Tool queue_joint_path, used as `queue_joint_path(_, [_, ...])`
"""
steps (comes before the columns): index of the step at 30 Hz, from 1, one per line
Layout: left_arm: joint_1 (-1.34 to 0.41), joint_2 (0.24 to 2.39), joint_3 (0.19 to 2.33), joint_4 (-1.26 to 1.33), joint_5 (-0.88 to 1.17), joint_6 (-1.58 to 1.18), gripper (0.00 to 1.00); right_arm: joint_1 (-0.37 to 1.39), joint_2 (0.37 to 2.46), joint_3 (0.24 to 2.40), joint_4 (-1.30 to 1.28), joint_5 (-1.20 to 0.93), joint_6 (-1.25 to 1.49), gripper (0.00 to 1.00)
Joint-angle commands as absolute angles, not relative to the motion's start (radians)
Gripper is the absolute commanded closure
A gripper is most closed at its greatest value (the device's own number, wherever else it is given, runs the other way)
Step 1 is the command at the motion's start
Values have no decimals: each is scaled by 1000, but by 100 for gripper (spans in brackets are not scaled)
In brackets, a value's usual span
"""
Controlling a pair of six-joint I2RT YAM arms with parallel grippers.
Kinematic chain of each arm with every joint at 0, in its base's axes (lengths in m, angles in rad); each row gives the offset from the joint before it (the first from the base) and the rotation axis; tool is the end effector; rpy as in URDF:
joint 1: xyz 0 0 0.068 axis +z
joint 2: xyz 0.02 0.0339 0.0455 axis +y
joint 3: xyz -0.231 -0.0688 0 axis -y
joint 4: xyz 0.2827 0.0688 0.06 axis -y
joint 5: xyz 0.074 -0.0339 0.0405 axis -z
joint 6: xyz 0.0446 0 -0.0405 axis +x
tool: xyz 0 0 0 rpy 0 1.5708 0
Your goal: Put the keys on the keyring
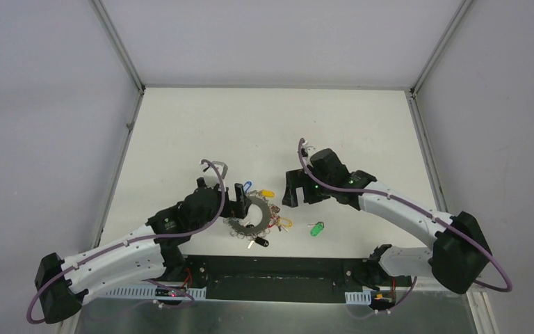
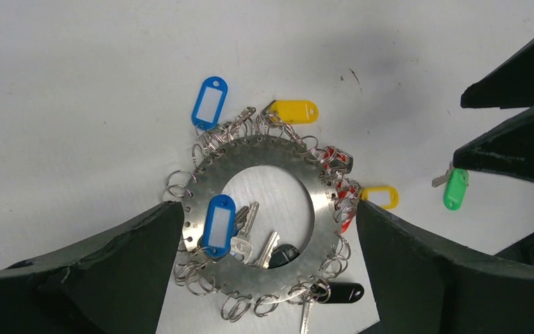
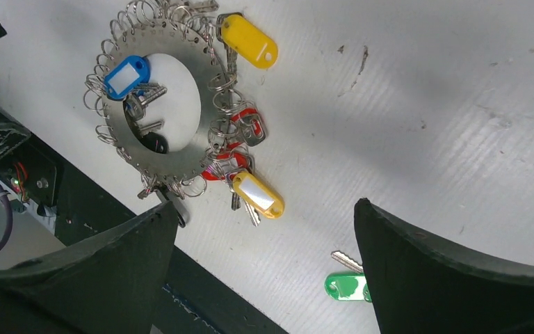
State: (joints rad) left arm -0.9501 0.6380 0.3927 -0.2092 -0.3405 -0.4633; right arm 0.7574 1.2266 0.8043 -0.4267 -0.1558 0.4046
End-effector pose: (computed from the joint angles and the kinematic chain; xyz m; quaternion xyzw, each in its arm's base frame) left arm 0.1444 -0.1764 0.1897 0.1144 0.8330 -0.2296 0.4903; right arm 0.2151 0.2129 0.1812 -0.1907 0.9134 0.2541 0.2543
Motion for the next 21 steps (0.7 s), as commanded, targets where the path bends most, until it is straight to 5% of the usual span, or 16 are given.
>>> queue_joint_path(1, [-956,764,528,-335,-350,-572,1,753,1301,870,-436,-259,424,2])
queue_joint_path(7, [-920,922,639,-414,-246,-621,1,753,1451,930,-443,-385,395,13])
queue_joint_path(13, [-703,1005,648,-420,79,-665,1,755,1532,979,-422,-435,380,25])
queue_joint_path(21, [-492,977,579,-439,309,-710,1,777,1624,1043,-443,-489,356,51])
